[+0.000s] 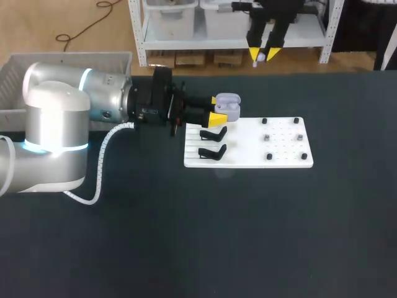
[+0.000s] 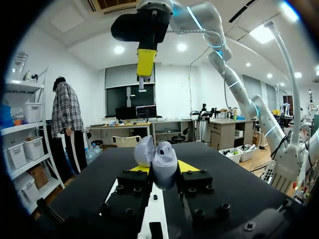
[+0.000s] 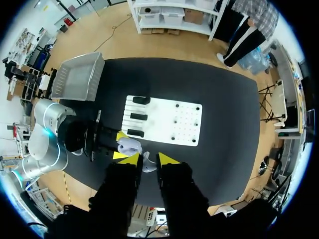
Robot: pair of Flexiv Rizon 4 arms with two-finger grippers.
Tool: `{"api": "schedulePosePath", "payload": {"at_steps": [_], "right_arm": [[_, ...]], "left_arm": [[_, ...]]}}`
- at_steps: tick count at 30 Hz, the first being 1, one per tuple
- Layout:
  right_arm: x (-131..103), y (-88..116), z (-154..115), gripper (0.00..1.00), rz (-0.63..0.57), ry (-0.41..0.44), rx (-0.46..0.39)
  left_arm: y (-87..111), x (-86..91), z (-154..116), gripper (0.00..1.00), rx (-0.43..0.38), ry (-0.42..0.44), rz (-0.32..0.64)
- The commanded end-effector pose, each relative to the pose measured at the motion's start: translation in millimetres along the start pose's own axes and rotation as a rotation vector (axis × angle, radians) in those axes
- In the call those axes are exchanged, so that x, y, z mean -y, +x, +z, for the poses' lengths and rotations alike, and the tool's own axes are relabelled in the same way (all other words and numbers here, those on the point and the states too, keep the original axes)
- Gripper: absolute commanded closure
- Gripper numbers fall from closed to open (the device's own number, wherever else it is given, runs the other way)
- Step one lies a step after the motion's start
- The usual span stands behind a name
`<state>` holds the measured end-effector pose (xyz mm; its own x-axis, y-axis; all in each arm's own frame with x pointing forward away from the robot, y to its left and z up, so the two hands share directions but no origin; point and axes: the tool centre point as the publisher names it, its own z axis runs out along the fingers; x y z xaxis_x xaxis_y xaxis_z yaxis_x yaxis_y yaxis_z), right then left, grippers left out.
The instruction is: Pick up each earbud case from the left stands, insert the matching earbuds, close the lid, and place the case in the box.
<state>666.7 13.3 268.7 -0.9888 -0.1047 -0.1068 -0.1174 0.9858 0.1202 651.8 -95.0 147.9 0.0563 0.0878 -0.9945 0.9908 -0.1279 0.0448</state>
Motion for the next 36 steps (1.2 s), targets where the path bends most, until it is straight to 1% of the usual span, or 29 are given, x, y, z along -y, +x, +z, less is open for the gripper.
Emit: {"api": "schedulePosePath", "payload": {"at_steps": [1,4,6,12,18,26,36], "right_arm": [[-19.2,14.9,1.3,1.00,-0.025,0.043,0.047],[-31.2,19.8,4.3,1.00,-0.054,0.050,0.044],[-36.7,23.2,6.8,1.00,-0.065,0.037,0.041],[-49.0,32.7,20.1,1.00,-0.077,0.020,0.036],[-59.3,36.8,31.7,1.00,-0.133,-0.011,0.009],[-61.1,34.8,50.3,1.00,-0.206,-0.010,-0.044],[-58.3,27.5,62.3,1.00,-0.231,-0.004,-0.070]], "left_arm": [[0.0,0.2,-0.5,1.00,-0.001,0.000,0.000],[0.0,0.2,-0.5,1.00,-0.001,0.000,0.000],[0.0,0.2,-0.5,1.00,-0.001,0.000,0.000],[0.0,0.2,-0.5,1.00,-0.001,0.000,0.000],[0.0,0.2,-0.5,1.00,-0.001,0.000,0.000],[0.0,0.2,-0.5,1.00,-0.001,0.000,0.000],[0.0,0.2,-0.5,1.00,-0.001,0.000,0.000]]}}
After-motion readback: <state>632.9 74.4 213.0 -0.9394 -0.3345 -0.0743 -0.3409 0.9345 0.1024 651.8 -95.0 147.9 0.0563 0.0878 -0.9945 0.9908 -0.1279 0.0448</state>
